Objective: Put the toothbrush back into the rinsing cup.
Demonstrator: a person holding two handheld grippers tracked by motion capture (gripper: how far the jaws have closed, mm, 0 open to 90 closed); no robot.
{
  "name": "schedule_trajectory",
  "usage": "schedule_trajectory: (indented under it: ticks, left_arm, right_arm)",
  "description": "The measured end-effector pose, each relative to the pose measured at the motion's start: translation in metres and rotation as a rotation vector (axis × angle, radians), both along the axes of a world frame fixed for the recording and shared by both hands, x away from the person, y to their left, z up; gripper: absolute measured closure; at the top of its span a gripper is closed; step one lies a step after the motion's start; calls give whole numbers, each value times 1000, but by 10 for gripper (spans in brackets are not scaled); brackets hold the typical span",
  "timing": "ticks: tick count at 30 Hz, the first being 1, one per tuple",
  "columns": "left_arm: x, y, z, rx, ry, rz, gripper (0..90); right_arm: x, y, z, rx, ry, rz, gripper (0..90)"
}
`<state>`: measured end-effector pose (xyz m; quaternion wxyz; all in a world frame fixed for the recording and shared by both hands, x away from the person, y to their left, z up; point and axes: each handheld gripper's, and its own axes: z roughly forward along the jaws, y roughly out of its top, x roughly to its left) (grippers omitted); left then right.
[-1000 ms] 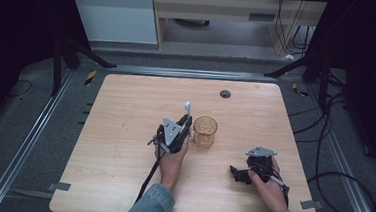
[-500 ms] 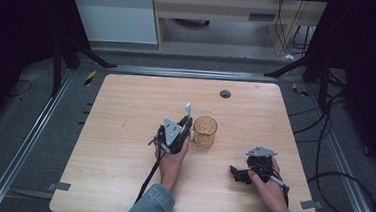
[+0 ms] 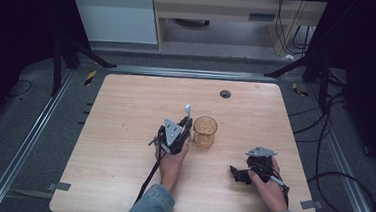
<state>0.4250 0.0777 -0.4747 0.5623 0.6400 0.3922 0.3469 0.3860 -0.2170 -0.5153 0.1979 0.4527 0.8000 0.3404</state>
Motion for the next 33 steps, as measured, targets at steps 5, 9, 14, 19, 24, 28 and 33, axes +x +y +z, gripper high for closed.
schedule_trajectory:
  ticks: [5, 9, 14, 19, 24, 28, 33]
  left_arm:
    - [0, 1, 1, 1, 1, 2, 776]
    - [-1, 1, 2, 4, -1, 1, 755]
    - [-2, 4, 5, 12, 2, 1, 704]
    - [-4, 8, 8, 7, 19, 4, 654]
    - [-8, 9, 14, 14, 41, -5, 483]
    - [-8, 13, 19, 37, 64, -28, 415]
    - [-8, 18, 20, 43, 128, -67, 384]
  right_arm:
    - [0, 0, 0, 1, 1, -1, 4]
    - [0, 0, 0, 0, 0, 0, 4]
    - [0, 0, 0, 0, 0, 0, 4]
    - [0, 0, 0, 0, 0, 0, 4]
    - [0, 0, 0, 2, 0, -1, 4]
    - [0, 0, 0, 3, 0, -1, 4]
    - [0, 0, 0, 2, 0, -1, 4]
